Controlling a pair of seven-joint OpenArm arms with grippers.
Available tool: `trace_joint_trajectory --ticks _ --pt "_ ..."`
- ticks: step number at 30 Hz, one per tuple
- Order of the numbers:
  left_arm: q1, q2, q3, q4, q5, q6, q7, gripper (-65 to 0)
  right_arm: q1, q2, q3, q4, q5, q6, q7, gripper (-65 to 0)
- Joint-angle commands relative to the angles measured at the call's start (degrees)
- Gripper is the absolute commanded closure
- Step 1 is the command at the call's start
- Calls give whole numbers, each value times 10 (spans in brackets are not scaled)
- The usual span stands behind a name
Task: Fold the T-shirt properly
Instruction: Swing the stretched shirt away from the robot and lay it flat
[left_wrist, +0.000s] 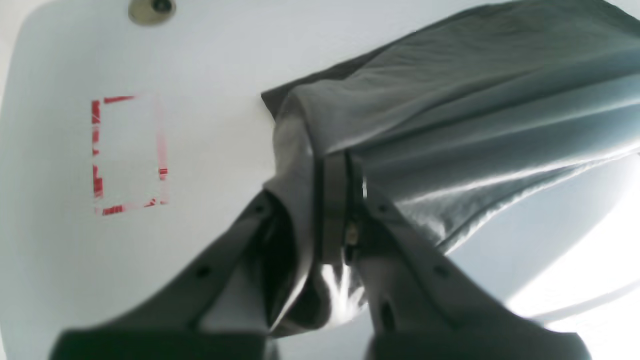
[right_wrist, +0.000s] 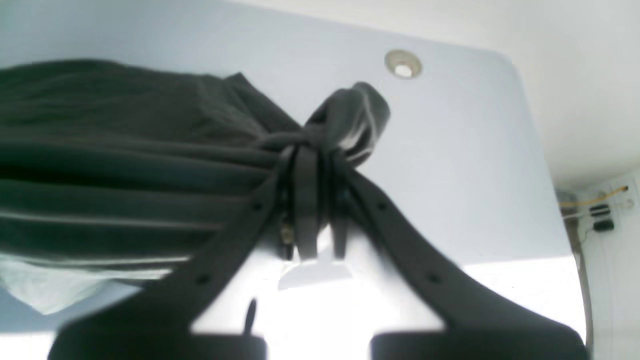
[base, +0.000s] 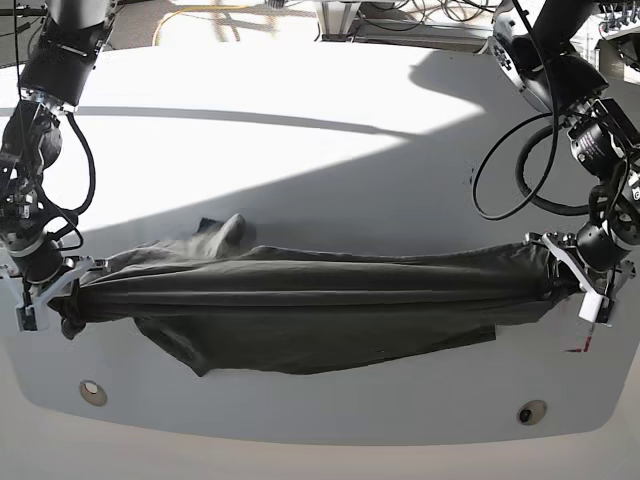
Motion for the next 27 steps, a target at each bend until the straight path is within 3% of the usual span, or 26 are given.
trace_joint_trajectory --ticks 1,15,18,22,27 --pt "29 -11 -12 21 2 -1 -12 0 -35 3 14 27 -7 -8 17 -5" --pt "245 -49 -32 27 1 -1 5 0 -186 -39 25 75 -10 -8 -26 -5" --pt "285 -72 -32 26 2 -1 5 0 -214 -43 27 80 -11 -8 -26 -5" --pt "319 -80 -32 26 4 -1 3 0 -243 -46 27 80 -9 -8 -26 -5" --pt "354 -104 -32 24 4 -1 3 0 -291 -71 28 82 -11 -8 -26 -6"
